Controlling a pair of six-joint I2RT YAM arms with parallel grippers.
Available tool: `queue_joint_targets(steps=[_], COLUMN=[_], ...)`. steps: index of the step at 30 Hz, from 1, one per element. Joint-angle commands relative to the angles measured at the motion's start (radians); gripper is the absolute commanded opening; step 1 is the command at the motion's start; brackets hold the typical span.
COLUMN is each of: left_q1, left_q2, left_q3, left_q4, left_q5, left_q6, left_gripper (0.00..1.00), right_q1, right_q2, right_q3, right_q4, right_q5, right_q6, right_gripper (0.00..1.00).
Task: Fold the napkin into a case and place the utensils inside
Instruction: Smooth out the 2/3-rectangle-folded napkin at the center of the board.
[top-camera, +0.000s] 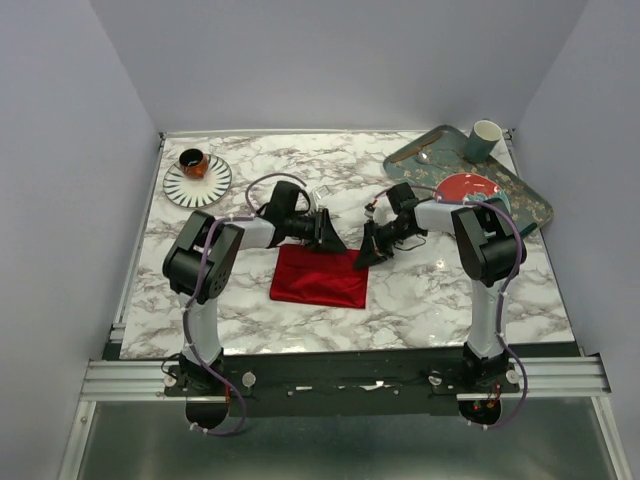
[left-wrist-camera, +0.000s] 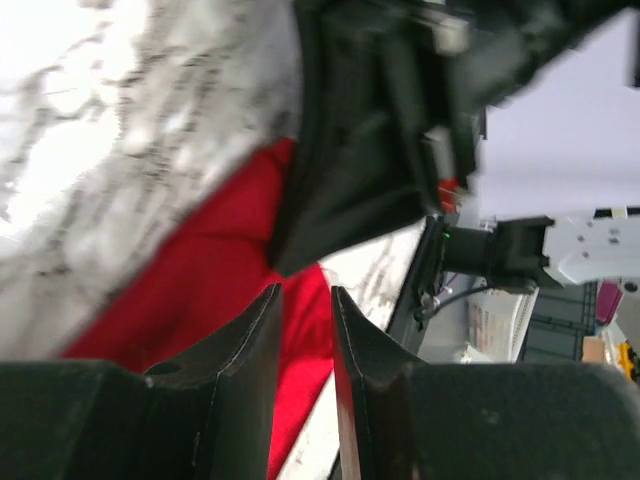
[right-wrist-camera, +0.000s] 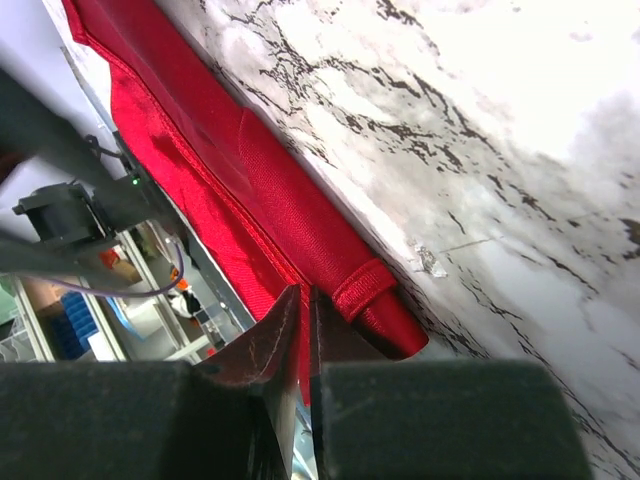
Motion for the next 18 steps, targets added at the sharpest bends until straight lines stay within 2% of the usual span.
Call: queue_joint_targets(steps=[1,7,11,15,18], left_q1=[0.041,0.171,0.242,0.286,0.298], left_q2=[-0.069,0.049,0.073,0.022,-0.1], left_q3=[-0.057,-0.114,-0.138,-0.154,-0.145], left_q4=[-0.02,0.037,-0.013,-0.092,-0.217], left_q5=[0.071,0.1,0.114,0.131,0.085], left_q6=[0.063,0.04,0.084,0.181,0.305], left_gripper=[0.35,0.35,0.35,0.35,0.38], right_q1=[-0.002,-0.002,0.0,0.0,-0.002], right_q2=[0.046,0.043,0.049,0.046,0.035], right_q3=[-0.004,0.004,0.021,0.022,0.016], right_q4=[-0.043,-0.061,-0.09,-0.1,-0.1], right_q5=[0.186,0.234,0.268,0.298,0.3], right_q6=[-0.055,-0.09,-0.116,-0.141,-0.161], right_gripper=[0.16,0.15,0.15,0.14,0.14])
